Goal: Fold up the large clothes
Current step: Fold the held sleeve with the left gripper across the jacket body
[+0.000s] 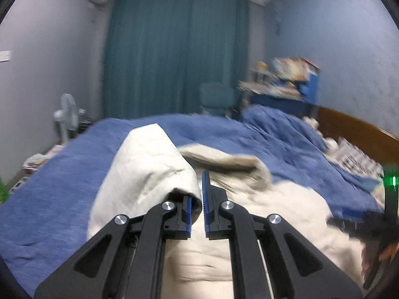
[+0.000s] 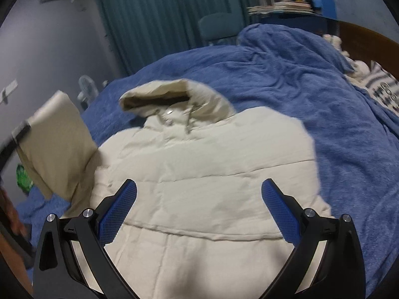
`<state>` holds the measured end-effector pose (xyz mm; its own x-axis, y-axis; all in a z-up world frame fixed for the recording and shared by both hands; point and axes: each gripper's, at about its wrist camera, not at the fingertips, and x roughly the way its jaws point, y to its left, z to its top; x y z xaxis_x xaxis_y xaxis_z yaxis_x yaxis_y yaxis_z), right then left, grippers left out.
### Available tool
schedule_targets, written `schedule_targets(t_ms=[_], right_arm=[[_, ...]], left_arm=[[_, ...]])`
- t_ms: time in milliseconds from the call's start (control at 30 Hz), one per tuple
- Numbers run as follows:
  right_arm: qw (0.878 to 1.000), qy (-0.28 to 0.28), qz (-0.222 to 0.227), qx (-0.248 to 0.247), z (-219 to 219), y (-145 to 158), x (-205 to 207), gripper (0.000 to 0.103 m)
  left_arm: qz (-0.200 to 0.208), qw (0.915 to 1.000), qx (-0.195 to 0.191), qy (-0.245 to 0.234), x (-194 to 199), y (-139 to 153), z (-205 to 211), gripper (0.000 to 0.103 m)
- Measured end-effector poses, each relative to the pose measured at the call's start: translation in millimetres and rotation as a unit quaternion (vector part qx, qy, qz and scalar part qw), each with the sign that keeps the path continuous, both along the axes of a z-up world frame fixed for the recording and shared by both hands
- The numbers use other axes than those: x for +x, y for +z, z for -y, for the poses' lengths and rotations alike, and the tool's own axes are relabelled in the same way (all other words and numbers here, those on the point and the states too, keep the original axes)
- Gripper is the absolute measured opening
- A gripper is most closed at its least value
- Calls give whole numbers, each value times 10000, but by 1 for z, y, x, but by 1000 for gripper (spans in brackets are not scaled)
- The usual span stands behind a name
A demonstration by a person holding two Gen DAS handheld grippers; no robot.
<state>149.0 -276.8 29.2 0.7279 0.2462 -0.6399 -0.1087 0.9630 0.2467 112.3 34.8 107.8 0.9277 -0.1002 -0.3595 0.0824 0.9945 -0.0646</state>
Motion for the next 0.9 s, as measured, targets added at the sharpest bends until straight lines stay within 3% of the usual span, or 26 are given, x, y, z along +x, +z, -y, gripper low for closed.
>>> schedule_targets(t_ms=[133, 300, 467, 567, 633, 700, 900], right_arm=[[9993, -299, 22, 243, 26, 7, 1, 97], [9988, -377, 6, 301, 33, 8, 2, 97], [9993, -281, -29, 240, 27, 8, 2, 97], [9994, -263, -7, 207, 25, 11, 0, 97], [9994, -278, 6, 214, 24, 15, -2, 97], [9993, -299, 18, 231, 23, 19, -4, 97], [9995, -277, 93, 71, 11, 36, -16, 97]], left_arm=[[-402, 9976, 293, -486, 13, -32, 50, 4], [-1097, 9887, 496, -889, 29, -79, 79, 4], [-1738, 9772, 286, -1190, 36, -113, 85, 9], [-2041, 9684, -11, -1434, 37, -128, 87, 31], [-2162, 9622, -161, -1647, 34, -131, 89, 67], [-2149, 9622, -92, -1673, 27, -131, 95, 72], [-2103, 9663, 130, -1479, -6, -109, 71, 73]])
